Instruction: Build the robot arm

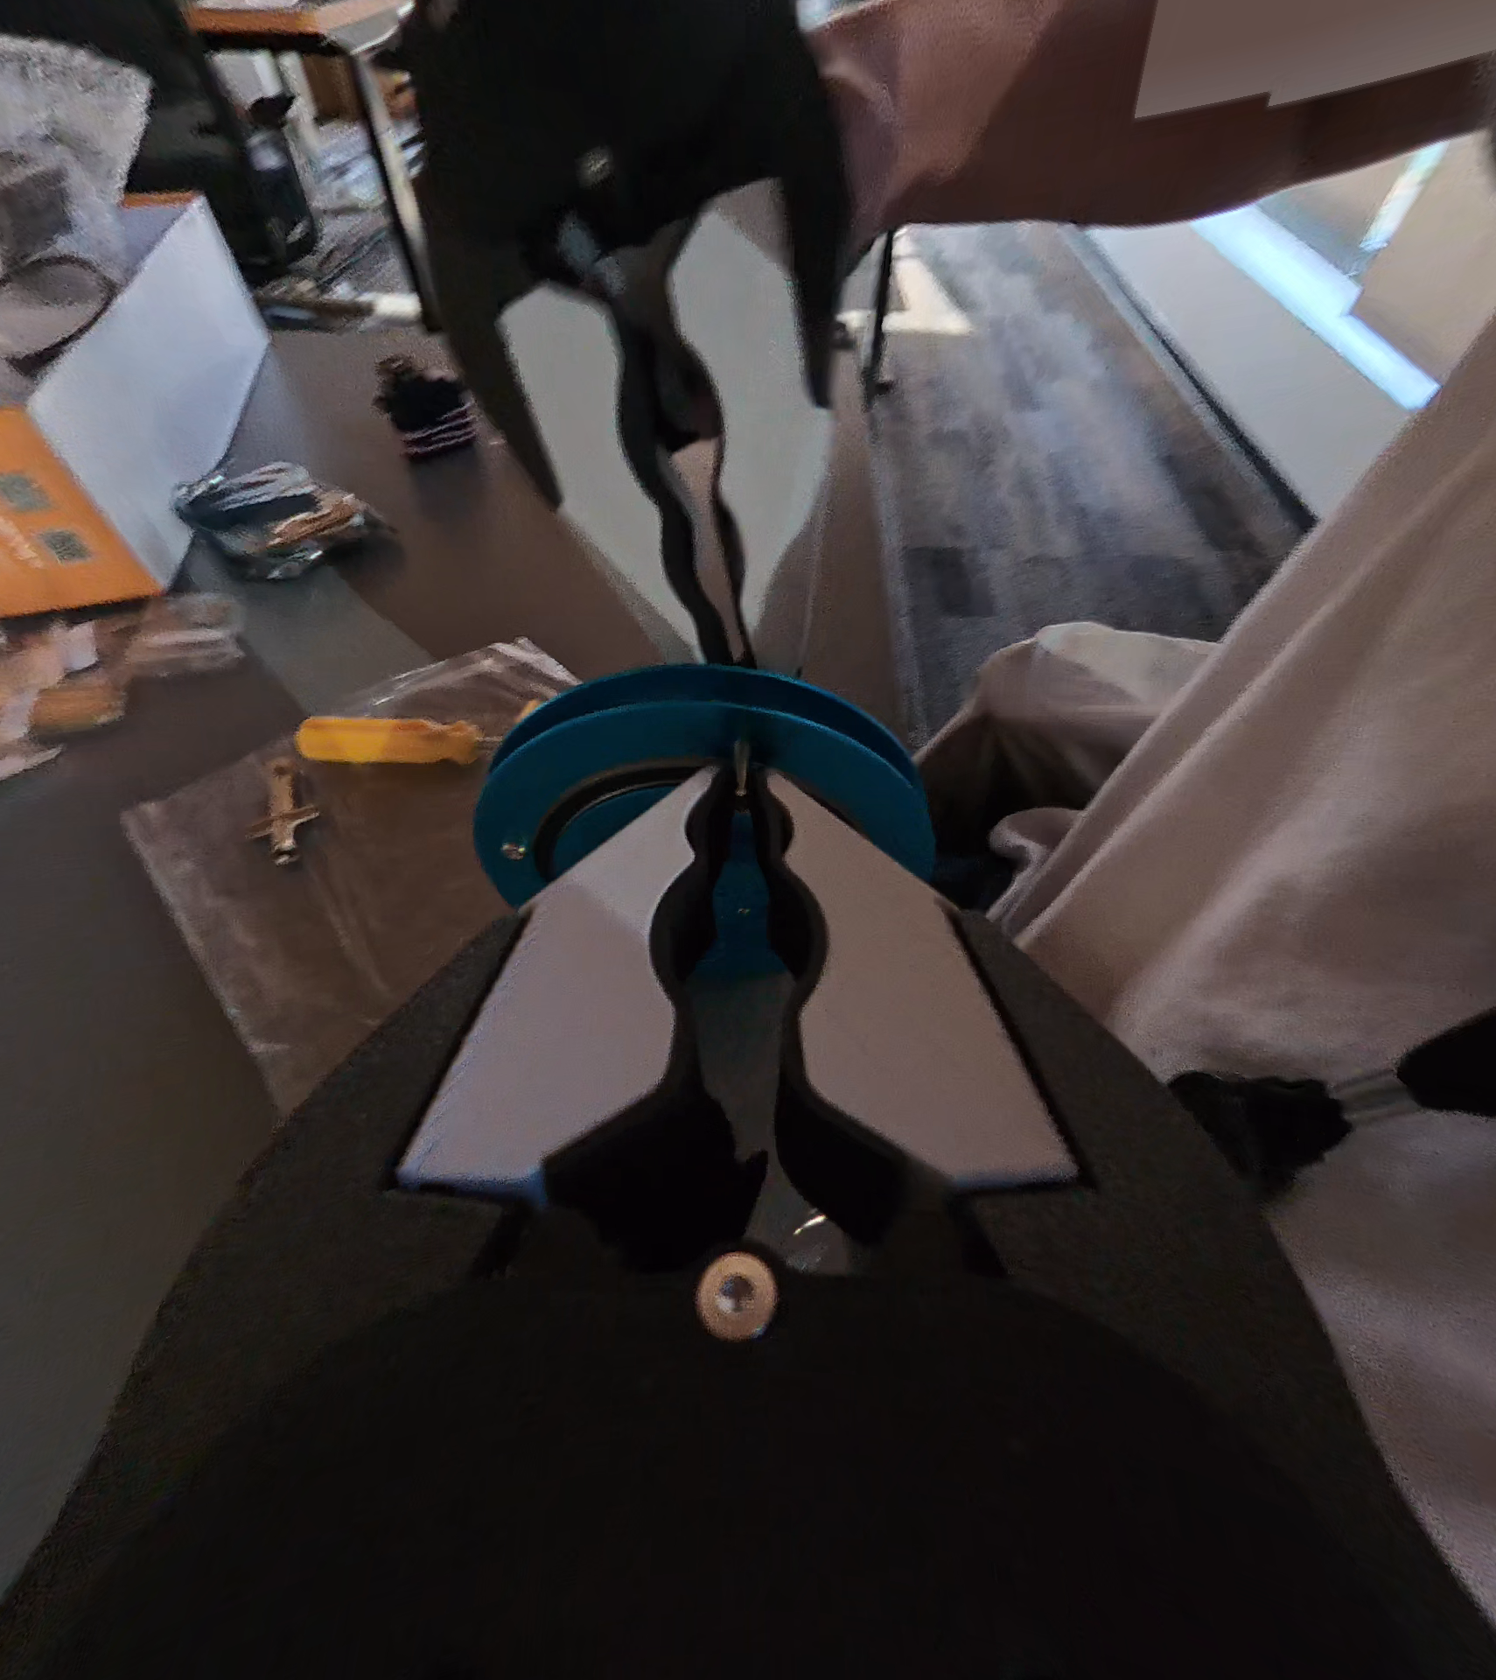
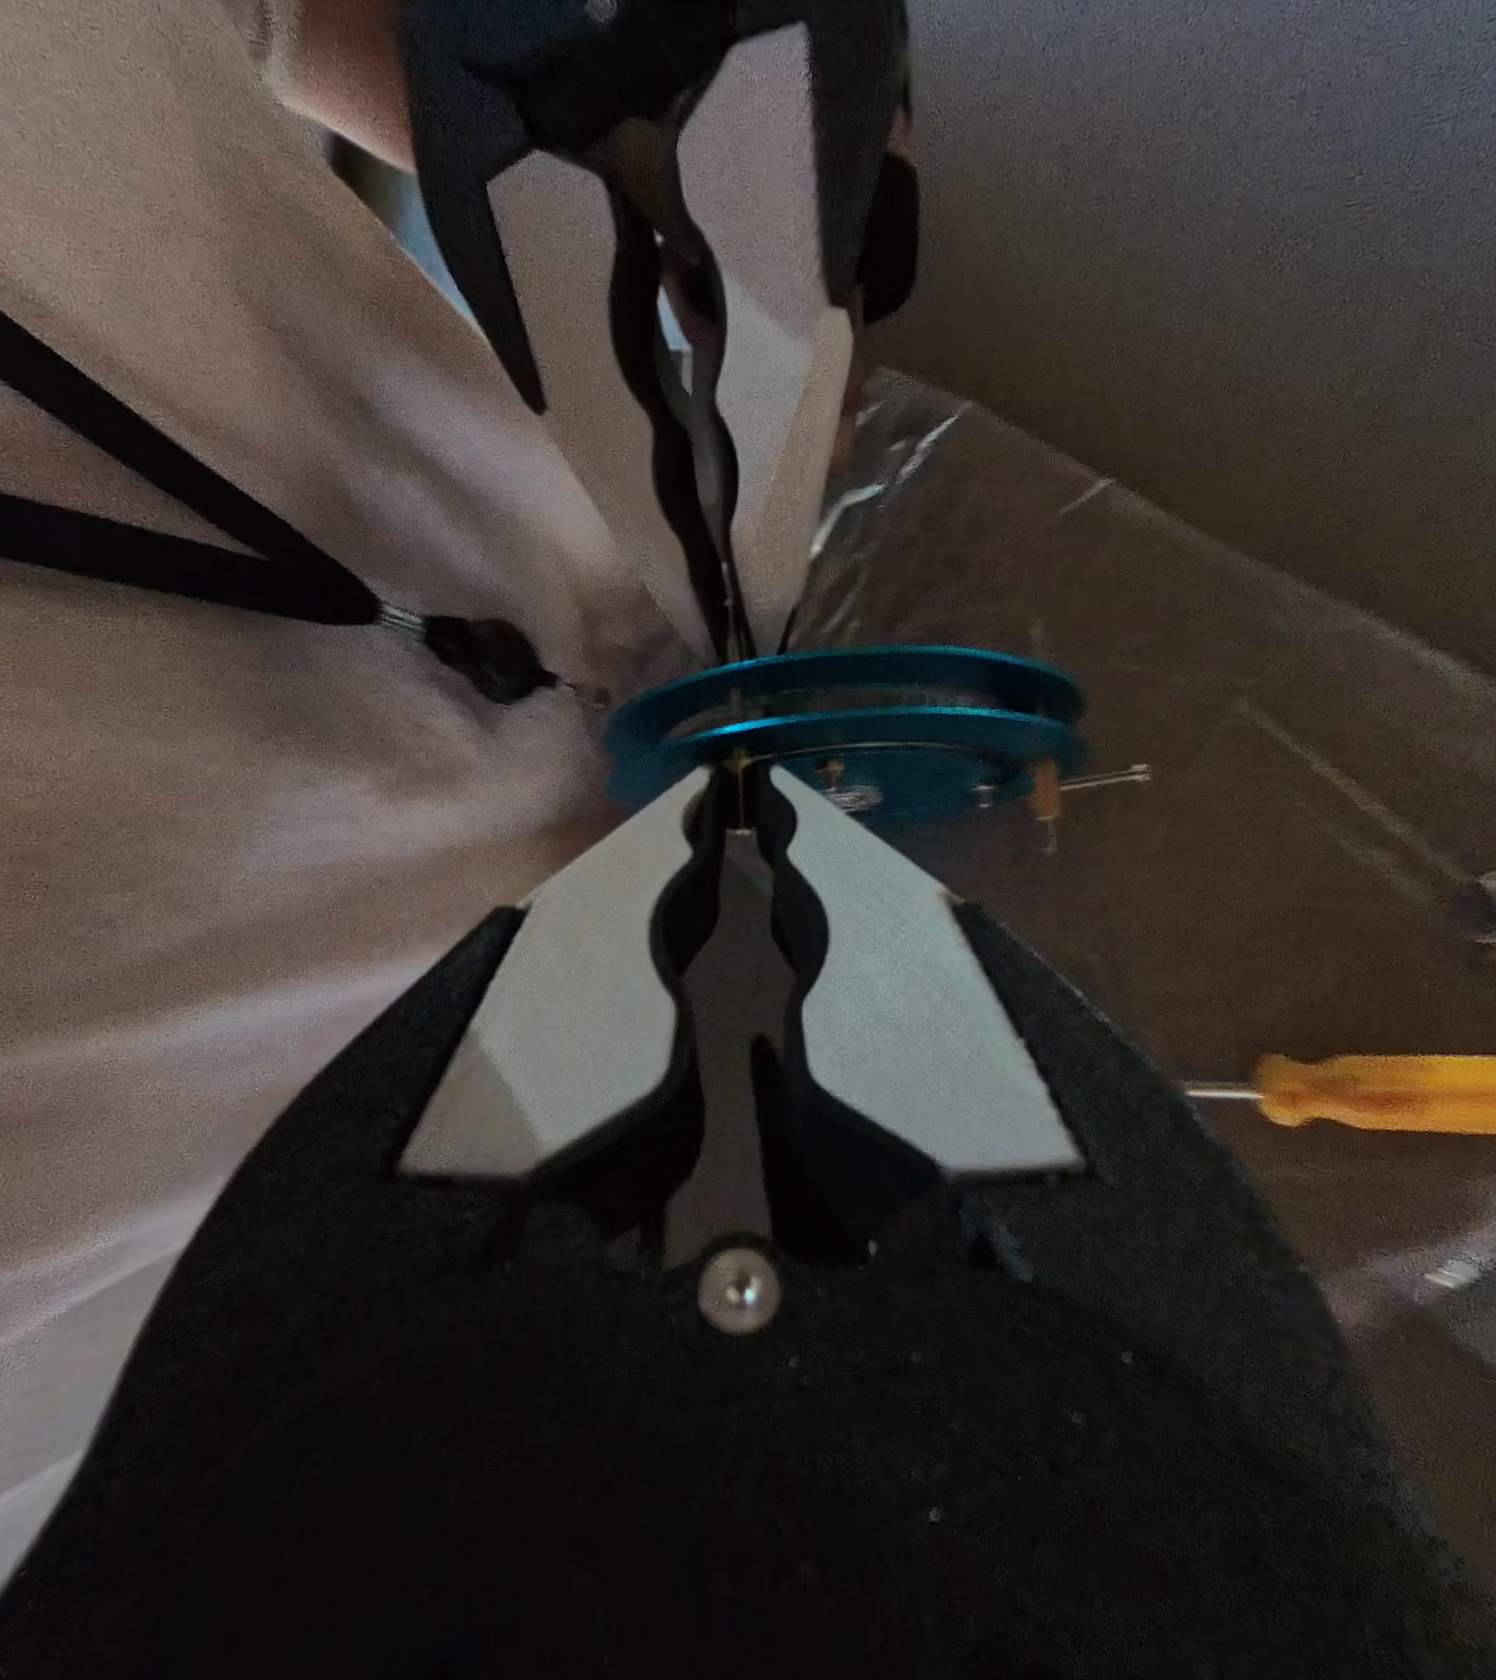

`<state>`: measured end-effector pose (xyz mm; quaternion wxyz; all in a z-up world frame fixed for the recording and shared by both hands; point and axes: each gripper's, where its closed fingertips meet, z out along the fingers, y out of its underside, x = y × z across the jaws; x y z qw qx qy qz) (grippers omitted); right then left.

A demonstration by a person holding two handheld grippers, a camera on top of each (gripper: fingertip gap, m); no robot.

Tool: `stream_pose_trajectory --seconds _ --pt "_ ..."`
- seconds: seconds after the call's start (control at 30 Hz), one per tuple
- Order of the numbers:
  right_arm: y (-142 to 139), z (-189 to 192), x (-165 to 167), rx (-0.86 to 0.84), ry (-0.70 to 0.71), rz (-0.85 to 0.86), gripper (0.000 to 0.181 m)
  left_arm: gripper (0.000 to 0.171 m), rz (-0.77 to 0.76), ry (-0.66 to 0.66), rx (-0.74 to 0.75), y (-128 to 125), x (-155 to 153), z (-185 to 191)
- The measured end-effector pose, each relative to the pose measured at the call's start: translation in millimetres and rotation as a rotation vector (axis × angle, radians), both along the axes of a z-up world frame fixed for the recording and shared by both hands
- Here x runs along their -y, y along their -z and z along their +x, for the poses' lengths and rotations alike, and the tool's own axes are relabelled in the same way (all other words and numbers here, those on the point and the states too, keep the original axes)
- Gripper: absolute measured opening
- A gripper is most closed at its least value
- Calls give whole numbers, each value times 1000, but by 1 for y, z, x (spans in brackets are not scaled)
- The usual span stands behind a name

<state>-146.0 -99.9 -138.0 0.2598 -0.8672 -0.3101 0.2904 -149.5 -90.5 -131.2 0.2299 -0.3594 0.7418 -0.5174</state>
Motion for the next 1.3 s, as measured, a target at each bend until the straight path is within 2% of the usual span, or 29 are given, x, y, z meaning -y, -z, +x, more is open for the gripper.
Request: stream_pose_trajectory --seconds 0.03,0.13,0.2,0.27,0.3,0.33,0.4,0.47,0.53,0.6,0.67,0.7,0.73,0.77,0.83,1.0,1.07,1.17,1.3 --pt "0 6 -6 144 -3 115 4 3 -56 -30 -52 0 -4 3" --pt "-1 23 -21 734 -82 524 4 2 -471 -52 -291 -4 -7 8" --pt "-5 28 -29 1103 -132 814 5 1 -651 -53 -393 -5 -9 8" --pt "-9 27 -32 1326 -139 1088 5 2 -667 -51 -411 -4 -10 8" --pt "-10 27 -32 1345 -106 1162 5 2 -647 -52 -404 -4 -10 8" --pt "-10 27 -31 1309 -62 1167 5 2 -618 -53 -393 -4 -10 8" --pt "-6 28 -28 1110 24 999 7 2 -550 -58 -358 -4 -10 10" --pt "-4 23 -18 833 59 774 34 1 -465 -64 -310 -4 -10 12" --pt "-7 24 -10 605 101 574 37 2 -372 -56 -256 -3 -9 11" --pt "3 26 -5 408 148 308 55 2 -286 -52 -200 -2 -8 10" --pt "16 13 12 151 98 -32 46 2 -199 -38 -146 -2 -6 10" --pt "10 2 15 -13 85 -160 36 2 -165 -33 -127 -2 -5 10" --pt "1 -6 16 -163 67 -249 32 3 -136 -30 -110 -2 -5 11" --pt "-4 -7 13 -229 55 -264 26 2 -107 -29 -93 -2 -6 11" --pt "-1 0 6 -193 48 -219 15 3 -51 -31 -61 -1 -10 12" --pt "12 21 9 -41 17 -251 17 3 -27 -16 -40 -1 -14 13" --pt "18 35 3 10 45 -223 19 3 -6 15 -9 -1 -11 12" --pt "1 27 -5 -96 15 -177 22 3 27 93 50 -2 -3 9" --pt "4 22 -2 -24 -40 -165 6 2 13 103 51 -2 -6 14"
